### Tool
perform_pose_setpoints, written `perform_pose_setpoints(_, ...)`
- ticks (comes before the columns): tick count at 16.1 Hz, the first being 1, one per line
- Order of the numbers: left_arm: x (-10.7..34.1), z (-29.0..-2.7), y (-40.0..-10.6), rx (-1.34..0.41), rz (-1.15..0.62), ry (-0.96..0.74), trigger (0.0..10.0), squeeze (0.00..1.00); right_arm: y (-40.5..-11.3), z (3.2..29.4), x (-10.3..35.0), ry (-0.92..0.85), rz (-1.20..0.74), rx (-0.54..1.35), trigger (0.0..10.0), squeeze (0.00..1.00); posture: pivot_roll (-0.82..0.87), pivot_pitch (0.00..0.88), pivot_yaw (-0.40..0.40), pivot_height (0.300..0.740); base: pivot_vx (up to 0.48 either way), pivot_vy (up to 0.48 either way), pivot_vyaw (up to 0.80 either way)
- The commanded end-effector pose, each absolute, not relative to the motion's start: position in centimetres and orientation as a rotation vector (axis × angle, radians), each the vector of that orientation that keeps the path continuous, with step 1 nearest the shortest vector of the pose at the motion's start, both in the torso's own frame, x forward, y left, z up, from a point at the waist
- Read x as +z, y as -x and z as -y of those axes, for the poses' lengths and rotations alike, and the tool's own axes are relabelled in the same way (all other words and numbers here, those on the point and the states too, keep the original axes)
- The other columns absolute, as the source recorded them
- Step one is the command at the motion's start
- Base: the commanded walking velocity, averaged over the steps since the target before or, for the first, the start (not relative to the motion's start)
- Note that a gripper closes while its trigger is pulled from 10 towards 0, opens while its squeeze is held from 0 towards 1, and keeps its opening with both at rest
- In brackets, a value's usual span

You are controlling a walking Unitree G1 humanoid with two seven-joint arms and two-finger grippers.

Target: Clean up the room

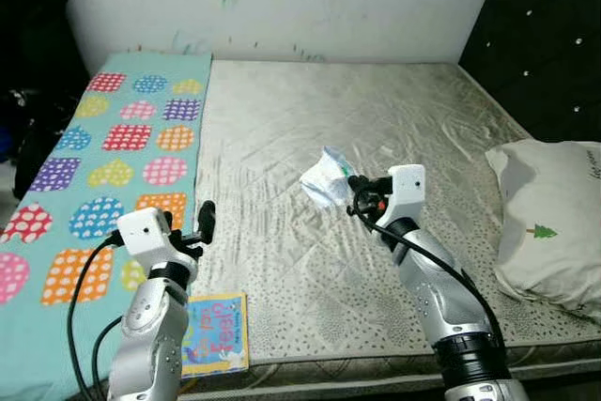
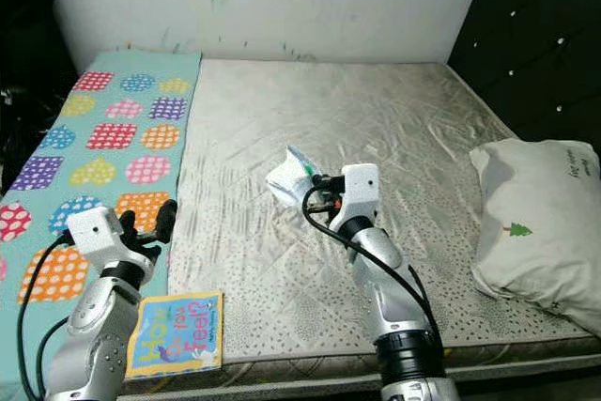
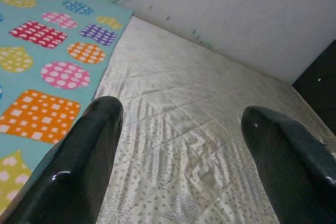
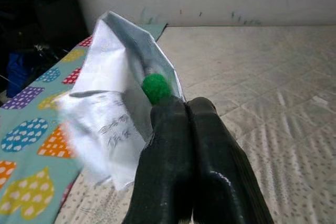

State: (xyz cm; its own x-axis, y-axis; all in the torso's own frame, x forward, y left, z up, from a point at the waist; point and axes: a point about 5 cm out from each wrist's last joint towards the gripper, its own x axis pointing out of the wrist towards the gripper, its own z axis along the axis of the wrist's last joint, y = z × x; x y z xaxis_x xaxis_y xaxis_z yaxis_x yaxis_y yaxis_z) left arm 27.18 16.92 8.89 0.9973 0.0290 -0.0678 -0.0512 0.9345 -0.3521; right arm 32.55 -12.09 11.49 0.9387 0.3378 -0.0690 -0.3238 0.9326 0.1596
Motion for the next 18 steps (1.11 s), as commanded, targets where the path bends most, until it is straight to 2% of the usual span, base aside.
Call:
perform_pose_setpoints(1, 8.9, -16.91, -27.24, 0.039, -0.067, 0.357, 10.0, 0.0, -32.64, 12.01, 11.83, -0.151, -0.084, 0.337, 10.0, 0.0, -0.09, 0.0, -0.059, 0.74, 0.0, 0.48, 0.0)
perform_pose_setpoints(18, 8.84, -17.13, -27.51, 0.048, -0.078, 0.345, 10.0, 0.0, -32.66, 11.58, 12.17, -0.136, -0.056, 0.358, 10.0, 0.0, -0.09, 0.0, -0.056, 0.74, 0.0, 0.48, 0.0)
